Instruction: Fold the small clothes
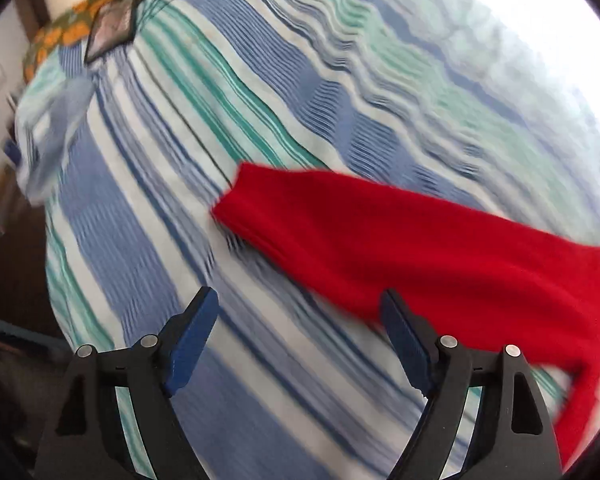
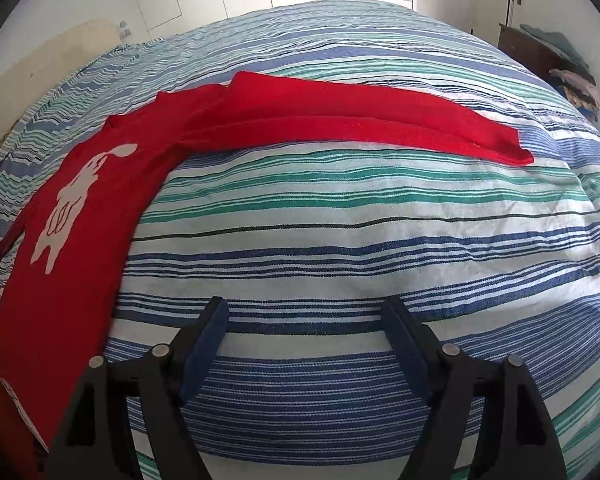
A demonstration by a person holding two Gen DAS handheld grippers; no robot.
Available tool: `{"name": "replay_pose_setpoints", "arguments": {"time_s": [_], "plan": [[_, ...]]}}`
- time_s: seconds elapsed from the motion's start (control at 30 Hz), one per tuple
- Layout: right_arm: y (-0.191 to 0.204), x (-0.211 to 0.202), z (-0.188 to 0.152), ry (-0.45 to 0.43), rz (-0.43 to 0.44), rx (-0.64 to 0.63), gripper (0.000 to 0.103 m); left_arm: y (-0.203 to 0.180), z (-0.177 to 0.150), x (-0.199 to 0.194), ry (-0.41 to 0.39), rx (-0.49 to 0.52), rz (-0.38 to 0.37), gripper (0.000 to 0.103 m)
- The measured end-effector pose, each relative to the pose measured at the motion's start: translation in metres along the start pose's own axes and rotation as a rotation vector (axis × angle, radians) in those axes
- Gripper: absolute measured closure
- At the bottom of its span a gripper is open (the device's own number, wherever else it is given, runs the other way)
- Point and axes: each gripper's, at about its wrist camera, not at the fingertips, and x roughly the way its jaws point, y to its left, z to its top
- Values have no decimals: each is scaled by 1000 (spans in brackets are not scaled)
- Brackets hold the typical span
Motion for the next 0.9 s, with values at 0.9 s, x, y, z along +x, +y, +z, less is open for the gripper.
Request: {"name": "replay_pose_setpoints", "arguments": {"time_s": [0.9], "plan": [[-17, -61, -16, -167, -137, 48, 11, -4, -135, -62, -29, 97, -150, 19]]}}
